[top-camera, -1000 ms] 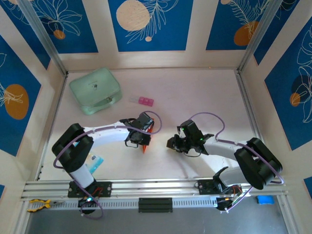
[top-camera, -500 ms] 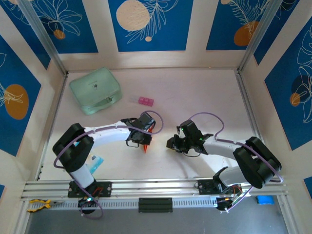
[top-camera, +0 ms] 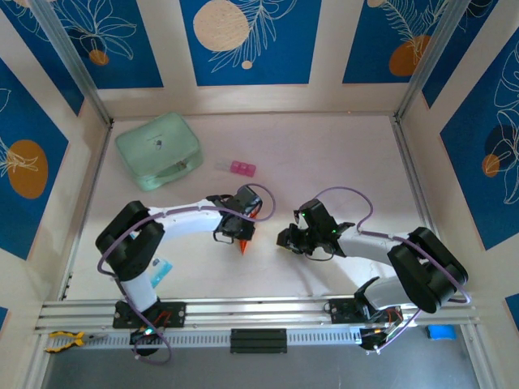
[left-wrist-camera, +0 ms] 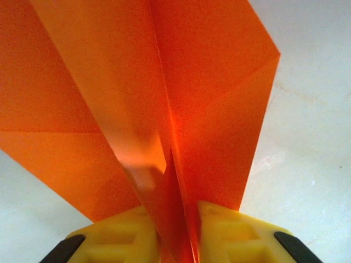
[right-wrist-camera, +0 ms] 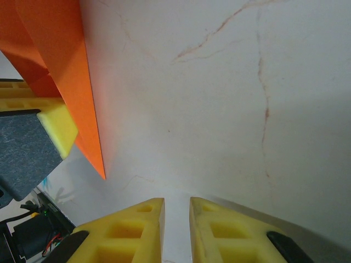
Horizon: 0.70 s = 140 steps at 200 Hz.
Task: Fold a paper plane with a square sheet of paper (pick it up from the middle)
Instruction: Move a paper plane to the center of the table.
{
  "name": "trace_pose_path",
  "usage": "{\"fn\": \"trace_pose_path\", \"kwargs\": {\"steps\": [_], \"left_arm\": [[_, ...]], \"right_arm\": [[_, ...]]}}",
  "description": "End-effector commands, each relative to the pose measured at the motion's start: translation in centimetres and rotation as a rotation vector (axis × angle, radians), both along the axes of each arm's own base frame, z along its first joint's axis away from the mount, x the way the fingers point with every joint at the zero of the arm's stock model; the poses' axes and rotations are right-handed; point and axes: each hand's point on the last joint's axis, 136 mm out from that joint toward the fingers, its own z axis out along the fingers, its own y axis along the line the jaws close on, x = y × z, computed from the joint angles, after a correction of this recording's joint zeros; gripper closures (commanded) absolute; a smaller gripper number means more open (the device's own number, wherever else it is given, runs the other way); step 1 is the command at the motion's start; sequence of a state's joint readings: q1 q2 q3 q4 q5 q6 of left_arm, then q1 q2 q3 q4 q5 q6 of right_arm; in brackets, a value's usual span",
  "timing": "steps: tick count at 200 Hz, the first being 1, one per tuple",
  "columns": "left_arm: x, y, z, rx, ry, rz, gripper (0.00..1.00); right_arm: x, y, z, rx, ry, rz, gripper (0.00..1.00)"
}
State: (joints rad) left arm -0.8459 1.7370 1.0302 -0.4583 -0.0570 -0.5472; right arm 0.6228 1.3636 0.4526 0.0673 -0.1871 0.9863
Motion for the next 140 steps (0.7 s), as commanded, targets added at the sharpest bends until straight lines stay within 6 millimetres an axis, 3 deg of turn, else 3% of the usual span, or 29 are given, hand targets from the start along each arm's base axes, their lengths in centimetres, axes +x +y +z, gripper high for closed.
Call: {"fn": "trace_pose_path", "kwargs": {"steps": [1,140], "left_arm": [[-0.1,-0.2,0.0,0.028,0.004,-0.025,0.77],[-0.6,0.4,-1.7,0.153,0.03,-0.04,0.74]], "right_arm": [[0.3,0.9,0.8,0.026,-0.01,0.019,0.79],[0.4,0.1,0.9,0.004,-0.026,-0.008,0.79]]}}
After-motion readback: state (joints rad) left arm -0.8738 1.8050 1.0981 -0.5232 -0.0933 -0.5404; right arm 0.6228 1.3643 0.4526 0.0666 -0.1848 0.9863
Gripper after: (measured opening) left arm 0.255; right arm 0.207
